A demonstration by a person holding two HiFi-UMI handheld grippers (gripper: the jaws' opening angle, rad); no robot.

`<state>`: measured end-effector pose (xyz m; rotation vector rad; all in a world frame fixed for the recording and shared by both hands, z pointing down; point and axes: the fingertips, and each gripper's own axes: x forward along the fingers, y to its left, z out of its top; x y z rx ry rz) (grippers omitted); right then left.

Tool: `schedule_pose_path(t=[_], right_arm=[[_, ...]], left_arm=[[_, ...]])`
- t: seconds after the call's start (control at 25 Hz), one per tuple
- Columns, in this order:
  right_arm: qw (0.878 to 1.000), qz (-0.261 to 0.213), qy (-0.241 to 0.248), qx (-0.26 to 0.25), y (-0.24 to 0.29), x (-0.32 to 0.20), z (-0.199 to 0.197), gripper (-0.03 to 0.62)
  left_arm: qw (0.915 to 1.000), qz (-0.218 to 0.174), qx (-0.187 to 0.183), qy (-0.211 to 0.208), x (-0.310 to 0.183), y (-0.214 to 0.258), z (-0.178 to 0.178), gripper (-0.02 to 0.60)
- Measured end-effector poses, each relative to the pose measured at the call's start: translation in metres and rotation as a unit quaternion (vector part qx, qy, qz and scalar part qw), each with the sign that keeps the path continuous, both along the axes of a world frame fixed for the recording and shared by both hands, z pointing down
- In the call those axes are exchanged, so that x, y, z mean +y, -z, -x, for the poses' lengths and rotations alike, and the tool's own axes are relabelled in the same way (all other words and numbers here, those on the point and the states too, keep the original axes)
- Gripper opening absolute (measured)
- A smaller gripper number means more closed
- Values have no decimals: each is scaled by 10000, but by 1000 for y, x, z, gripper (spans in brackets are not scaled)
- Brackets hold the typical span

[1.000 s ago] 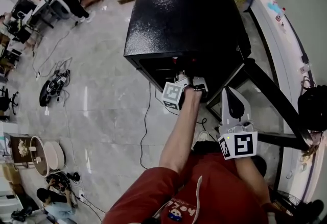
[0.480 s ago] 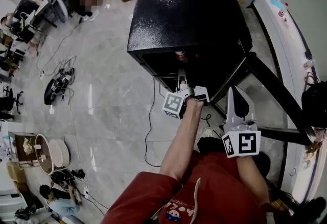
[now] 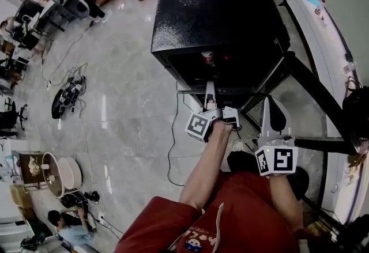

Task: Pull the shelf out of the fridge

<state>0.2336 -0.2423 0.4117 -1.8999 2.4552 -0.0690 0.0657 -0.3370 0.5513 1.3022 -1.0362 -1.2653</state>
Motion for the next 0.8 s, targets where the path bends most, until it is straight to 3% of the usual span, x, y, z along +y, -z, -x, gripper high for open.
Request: schedule_pose_path(t=[0.32, 0.8], right_arm=[[9997, -45, -236, 25, 5, 18, 8, -2], [9990, 11, -433, 62, -1, 45, 15, -2]], left_arm=[[9994, -113, 262, -202, 30, 13, 6, 20], [9979, -44, 342, -551, 74, 7, 20, 23]])
